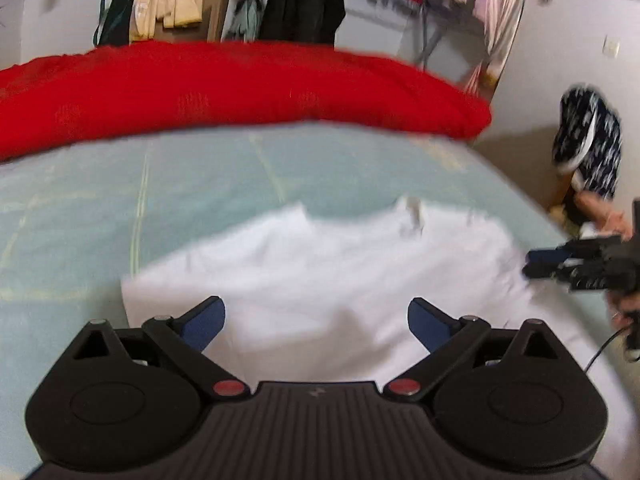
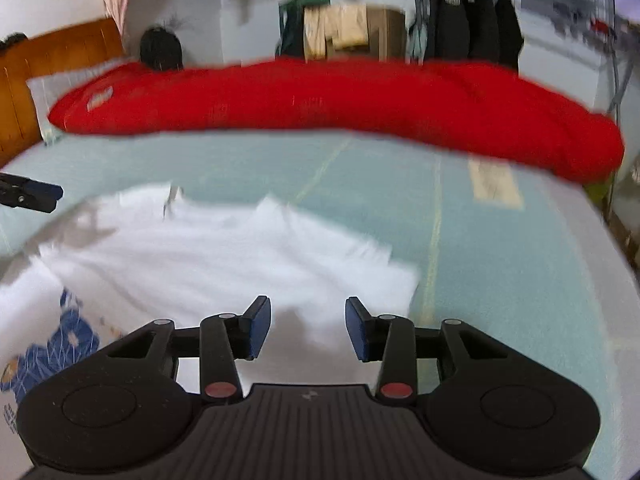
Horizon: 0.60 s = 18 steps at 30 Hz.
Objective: Fold clothes
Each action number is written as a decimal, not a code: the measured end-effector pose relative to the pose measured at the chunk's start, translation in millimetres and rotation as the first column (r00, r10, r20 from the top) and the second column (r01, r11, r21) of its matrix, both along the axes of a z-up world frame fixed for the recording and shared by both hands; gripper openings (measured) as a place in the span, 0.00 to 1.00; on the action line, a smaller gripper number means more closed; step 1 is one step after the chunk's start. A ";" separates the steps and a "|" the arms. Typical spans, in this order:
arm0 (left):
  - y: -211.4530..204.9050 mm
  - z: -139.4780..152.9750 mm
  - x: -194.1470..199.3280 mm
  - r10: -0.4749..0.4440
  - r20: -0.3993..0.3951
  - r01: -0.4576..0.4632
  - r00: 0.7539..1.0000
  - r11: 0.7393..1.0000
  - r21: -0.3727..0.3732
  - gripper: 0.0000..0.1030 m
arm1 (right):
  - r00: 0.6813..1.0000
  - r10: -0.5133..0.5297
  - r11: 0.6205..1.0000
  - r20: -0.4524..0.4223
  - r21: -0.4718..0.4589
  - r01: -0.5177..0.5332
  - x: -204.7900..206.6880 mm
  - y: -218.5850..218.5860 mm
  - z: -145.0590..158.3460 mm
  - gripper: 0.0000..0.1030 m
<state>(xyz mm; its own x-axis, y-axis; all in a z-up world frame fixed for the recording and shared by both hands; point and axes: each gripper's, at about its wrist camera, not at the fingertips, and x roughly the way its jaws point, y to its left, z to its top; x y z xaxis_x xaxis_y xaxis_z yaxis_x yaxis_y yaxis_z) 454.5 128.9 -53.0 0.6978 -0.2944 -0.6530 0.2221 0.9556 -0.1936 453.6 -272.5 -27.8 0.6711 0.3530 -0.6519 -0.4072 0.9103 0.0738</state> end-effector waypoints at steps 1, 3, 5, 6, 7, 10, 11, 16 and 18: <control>-1.4 -10.8 -2.2 0.019 -0.034 -0.019 0.999 1.000 0.025 0.95 | 1.000 -0.012 1.000 -0.014 0.020 0.012 -6.8 -4.4 -5.9 0.44; -1.4 -24.7 -14.7 0.014 -0.021 -0.012 1.000 0.997 0.074 0.95 | 0.999 -0.034 0.998 -0.043 0.058 0.036 -20.3 -13.3 -17.8 0.46; -2.5 -29.7 -27.1 -0.002 -0.007 0.003 1.000 0.991 0.131 0.95 | 0.997 -0.048 0.995 -0.064 0.081 0.053 -33.2 -20.7 -26.5 0.46; -3.5 -26.7 -28.7 -0.005 -0.011 0.006 1.000 0.988 0.153 0.95 | 0.997 -0.042 0.997 -0.058 0.064 0.046 -38.4 -21.4 -24.9 0.47; -3.0 -21.7 -28.2 -0.002 -0.004 0.003 1.000 0.989 0.148 0.95 | 0.998 -0.038 0.998 -0.055 0.048 0.041 -41.7 -21.1 -22.2 0.47; -2.2 -9.0 -24.9 0.012 0.030 -0.015 0.999 0.994 0.107 0.95 | 0.999 -0.039 0.998 -0.019 0.049 0.040 -38.2 -15.2 -6.3 0.50; -0.1 -7.5 -23.8 0.025 0.038 -0.029 0.999 0.996 0.088 0.95 | 0.999 -0.042 0.997 0.002 0.059 0.042 -36.5 -13.2 -0.3 0.52; 0.1 -30.5 -13.8 0.072 -0.055 -0.069 0.996 0.996 0.059 0.95 | 0.995 -0.085 0.992 -0.052 0.092 0.089 -16.6 -9.4 -19.3 0.52; -0.6 -30.6 -26.6 0.053 -0.031 -0.049 0.998 0.993 0.111 0.95 | 0.996 -0.076 0.992 -0.053 0.100 0.081 -22.3 -14.4 -29.1 0.53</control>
